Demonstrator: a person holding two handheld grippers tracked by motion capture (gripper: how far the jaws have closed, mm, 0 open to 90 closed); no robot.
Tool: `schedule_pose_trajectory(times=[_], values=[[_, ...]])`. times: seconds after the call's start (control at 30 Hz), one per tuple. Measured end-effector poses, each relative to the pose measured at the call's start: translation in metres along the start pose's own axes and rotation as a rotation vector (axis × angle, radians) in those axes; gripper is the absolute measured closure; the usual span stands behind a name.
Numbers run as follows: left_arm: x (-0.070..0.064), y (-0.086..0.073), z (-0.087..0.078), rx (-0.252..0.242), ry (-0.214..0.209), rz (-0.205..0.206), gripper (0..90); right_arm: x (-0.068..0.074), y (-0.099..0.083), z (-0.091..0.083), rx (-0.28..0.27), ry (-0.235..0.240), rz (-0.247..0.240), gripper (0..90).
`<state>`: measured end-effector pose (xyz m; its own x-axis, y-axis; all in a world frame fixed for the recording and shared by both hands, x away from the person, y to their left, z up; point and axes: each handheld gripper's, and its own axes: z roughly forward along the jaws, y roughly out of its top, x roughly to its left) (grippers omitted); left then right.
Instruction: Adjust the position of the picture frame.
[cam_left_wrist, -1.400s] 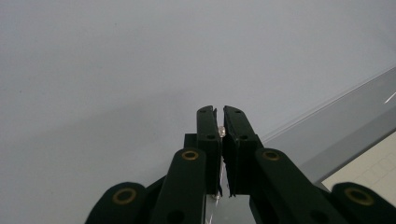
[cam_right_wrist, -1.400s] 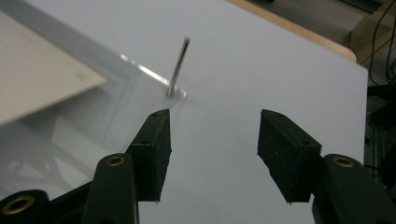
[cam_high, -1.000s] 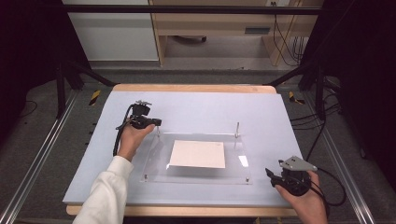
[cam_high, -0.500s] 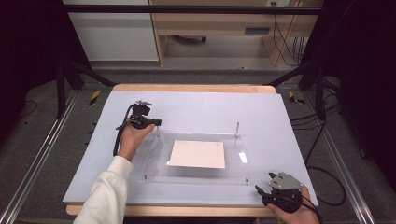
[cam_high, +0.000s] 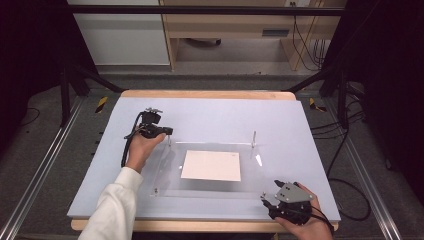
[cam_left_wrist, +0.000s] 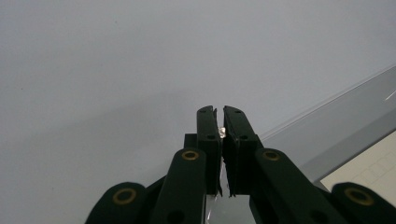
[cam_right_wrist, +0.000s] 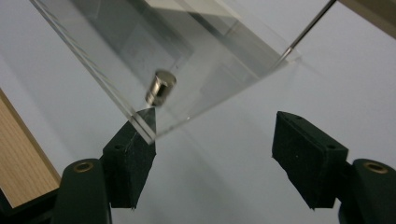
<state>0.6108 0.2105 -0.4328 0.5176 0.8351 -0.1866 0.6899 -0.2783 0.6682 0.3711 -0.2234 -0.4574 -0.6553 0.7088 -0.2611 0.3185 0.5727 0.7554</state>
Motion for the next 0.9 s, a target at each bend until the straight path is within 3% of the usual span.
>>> schedule_pose_trajectory(times=[0.23, 0.53, 0.67, 0.9], values=[[0.0, 0.0, 0.0, -0.002, 0.0, -0.001, 85.1, 0.005, 0.013, 0.001, -0.039, 0.011, -0.086, 33.1], [-0.001, 0.001, 0.0, 0.002, 0.009, 0.002, 85.0, 0.006, 0.02, -0.005, -0.096, 0.017, -0.143, 48.2], [-0.002, 0.001, 0.0, 0.005, 0.015, 0.01, 84.8, 0.007, 0.021, -0.006, -0.101, 0.004, -0.178, 49.8], [-0.001, 0.002, 0.001, 0.005, 0.013, 0.005, 84.7, 0.003, 0.026, -0.009, -0.125, 0.001, -0.175, 51.1]])
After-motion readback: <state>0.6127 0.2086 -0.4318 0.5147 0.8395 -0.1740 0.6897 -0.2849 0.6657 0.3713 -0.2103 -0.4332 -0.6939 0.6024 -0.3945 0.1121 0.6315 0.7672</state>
